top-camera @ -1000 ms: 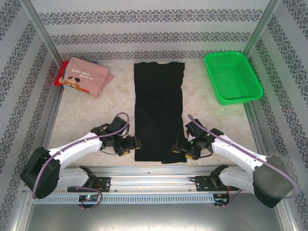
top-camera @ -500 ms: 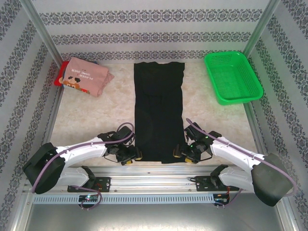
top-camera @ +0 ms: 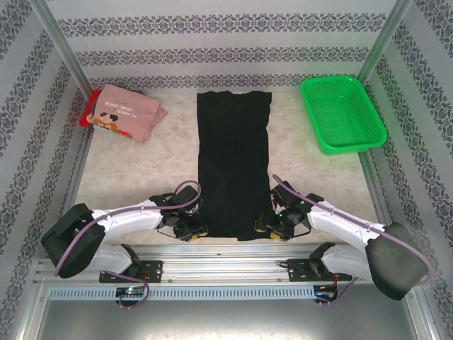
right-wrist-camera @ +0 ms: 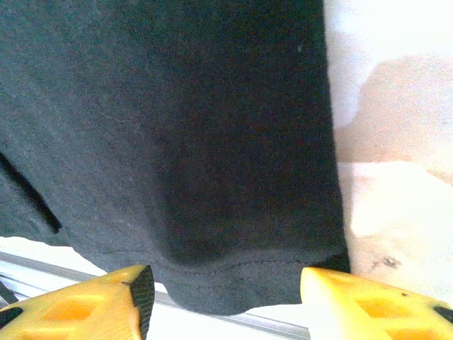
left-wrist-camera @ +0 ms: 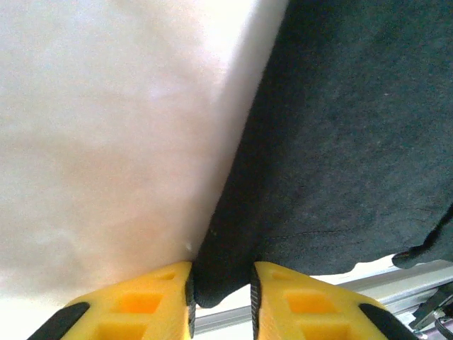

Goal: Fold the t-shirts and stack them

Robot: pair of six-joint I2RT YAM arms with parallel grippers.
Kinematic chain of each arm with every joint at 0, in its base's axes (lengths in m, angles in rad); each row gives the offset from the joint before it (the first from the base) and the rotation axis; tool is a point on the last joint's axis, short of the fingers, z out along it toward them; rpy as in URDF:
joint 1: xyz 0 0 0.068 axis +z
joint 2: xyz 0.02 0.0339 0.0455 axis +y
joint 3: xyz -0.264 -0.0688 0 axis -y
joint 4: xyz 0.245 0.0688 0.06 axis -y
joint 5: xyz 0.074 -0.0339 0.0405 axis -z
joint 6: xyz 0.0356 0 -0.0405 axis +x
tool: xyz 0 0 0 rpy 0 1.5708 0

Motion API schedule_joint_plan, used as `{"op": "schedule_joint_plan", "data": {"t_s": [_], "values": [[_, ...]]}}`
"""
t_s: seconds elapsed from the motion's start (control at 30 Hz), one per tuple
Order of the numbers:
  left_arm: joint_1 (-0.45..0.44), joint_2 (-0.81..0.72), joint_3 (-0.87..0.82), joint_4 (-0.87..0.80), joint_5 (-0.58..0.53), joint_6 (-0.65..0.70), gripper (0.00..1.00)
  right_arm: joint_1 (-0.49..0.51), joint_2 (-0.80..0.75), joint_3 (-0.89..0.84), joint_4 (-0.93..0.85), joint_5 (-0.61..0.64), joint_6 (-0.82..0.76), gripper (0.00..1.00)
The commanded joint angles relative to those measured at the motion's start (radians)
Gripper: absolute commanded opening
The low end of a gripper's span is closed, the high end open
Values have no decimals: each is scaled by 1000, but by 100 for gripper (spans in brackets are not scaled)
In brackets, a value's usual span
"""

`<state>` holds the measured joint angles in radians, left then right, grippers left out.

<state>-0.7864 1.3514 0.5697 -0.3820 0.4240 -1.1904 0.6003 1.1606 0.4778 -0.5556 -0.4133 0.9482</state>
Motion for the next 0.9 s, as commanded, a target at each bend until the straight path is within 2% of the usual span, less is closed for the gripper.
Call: {"op": "schedule_joint_plan", "data": {"t_s": [0.0, 0.13, 0.3, 0.43, 0.7, 0.77, 0.87], "values": [[-28, 28, 23, 110, 4, -2, 23, 9, 25, -2, -3, 21, -1, 58], [-27, 31, 33, 118, 0, -1, 12, 5, -28, 45, -111, 30, -18, 62], [-28, 33, 35, 134, 1, 0, 4, -15, -96, 64, -245, 68, -27, 64], [-28, 37, 28, 153, 8, -1, 1, -27, -92, 18, -183, 70, -12, 63], [-28, 24, 23, 155, 17, 4, 0, -14, 33, 9, -34, 61, -3, 58], [-28, 13, 14, 159, 16, 1, 0, -12, 54, 5, -11, 65, 3, 55], [-28, -2, 0, 170, 17, -4, 0, -9, 65, 10, -2, 73, 9, 43]]}}
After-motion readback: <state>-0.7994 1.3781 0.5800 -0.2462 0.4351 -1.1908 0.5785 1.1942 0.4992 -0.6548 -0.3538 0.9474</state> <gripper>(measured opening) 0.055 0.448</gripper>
